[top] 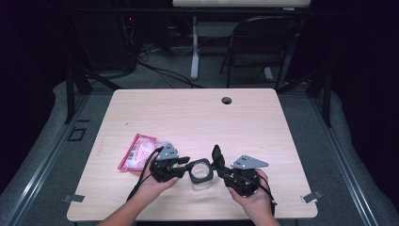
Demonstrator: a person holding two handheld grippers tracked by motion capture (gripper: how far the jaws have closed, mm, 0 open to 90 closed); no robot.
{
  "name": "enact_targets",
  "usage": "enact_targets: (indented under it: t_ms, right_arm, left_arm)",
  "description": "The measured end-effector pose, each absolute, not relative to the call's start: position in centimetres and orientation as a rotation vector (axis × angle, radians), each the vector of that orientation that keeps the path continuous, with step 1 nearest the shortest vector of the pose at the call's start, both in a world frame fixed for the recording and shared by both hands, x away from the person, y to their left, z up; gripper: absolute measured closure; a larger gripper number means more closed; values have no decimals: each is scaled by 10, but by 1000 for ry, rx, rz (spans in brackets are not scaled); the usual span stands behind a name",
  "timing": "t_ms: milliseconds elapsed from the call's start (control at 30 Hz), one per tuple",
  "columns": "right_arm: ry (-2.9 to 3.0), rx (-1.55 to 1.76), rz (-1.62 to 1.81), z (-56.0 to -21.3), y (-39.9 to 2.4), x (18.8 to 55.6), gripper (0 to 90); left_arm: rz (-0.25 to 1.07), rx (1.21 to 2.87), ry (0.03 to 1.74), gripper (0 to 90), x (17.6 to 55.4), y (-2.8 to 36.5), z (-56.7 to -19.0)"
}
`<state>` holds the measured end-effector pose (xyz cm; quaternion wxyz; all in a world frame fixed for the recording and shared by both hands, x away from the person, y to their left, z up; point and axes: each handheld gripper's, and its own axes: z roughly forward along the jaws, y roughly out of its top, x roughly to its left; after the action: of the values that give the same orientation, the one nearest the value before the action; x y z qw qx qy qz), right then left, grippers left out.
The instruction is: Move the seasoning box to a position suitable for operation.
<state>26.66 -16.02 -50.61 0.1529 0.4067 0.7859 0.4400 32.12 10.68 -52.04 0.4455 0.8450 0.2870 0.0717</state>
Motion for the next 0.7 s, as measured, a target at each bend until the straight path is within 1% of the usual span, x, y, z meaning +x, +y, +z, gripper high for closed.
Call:
enact_targets:
  t_ms: [167, 333, 500, 700]
  right_arm:
    - [2249, 1173, 1273, -507, -161, 268, 799]
    - [2246, 1174, 1292, -508, -162, 269, 807]
    - [2240, 1185, 1305, -509, -164, 272, 832]
    - [2237, 1192, 1331, -510, -164, 280, 851]
  left_arm:
    - [208, 2107, 691, 635, 319, 103, -522]
    - [182, 2107, 698, 632, 319, 104, -522]
    - [162, 2111, 686, 660, 317, 104, -521]
    - [178, 2112, 680, 659, 312, 105, -521]
